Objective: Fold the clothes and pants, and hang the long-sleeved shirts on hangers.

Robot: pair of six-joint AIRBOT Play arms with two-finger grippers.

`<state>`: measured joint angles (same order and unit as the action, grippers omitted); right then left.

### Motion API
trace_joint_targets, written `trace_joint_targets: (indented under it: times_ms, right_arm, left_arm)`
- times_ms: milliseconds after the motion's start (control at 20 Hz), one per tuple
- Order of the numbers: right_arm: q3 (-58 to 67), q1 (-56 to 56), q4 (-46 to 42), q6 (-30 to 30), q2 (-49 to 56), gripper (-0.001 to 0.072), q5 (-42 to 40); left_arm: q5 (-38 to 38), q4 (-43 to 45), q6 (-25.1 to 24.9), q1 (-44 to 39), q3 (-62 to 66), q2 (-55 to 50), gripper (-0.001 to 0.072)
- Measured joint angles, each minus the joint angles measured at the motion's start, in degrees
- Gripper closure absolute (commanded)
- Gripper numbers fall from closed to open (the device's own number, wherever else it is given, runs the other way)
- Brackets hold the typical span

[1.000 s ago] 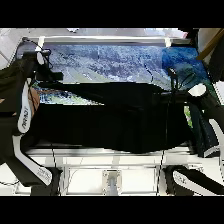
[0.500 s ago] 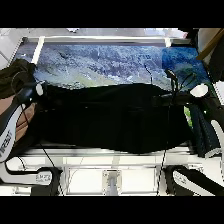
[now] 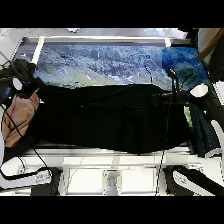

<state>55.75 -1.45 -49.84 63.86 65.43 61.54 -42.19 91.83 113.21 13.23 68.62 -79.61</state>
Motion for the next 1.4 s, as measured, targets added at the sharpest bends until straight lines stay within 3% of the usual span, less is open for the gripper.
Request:
trace_joint_targets:
  times_ms: [400,500,600,900,1400]
  right_arm:
    - [0.0,0.0,0.0,0.0,0.0,0.0324,-3.7]
    - [0.0,0.0,0.1,0.0,0.0,0.0325,-3.8]
    - [0.0,0.0,0.1,0.0,0.0,0.0324,-3.9]
    - [0.0,0.0,0.1,0.0,0.0,0.0324,-4.0]
    - [0.0,0.0,0.0,0.0,0.0,0.0324,-4.2]
  left_arm:
    - [-4.0,-0.2,-9.2,-6.6,4.6,-10.6,-0.0007]
    - [-6.4,3.4,-9.2,-8.7,7.8,-14.3,0.0003]
    - [-10.2,7.4,-8.4,-9.9,10.8,-17.3,0.007]
    - [-18.0,16.0,-7.5,-11.2,14.0,-20.5,0.0073]
    - [-19.4,16.5,-6.8,-12.8,15.1,-23.0,0.0075]
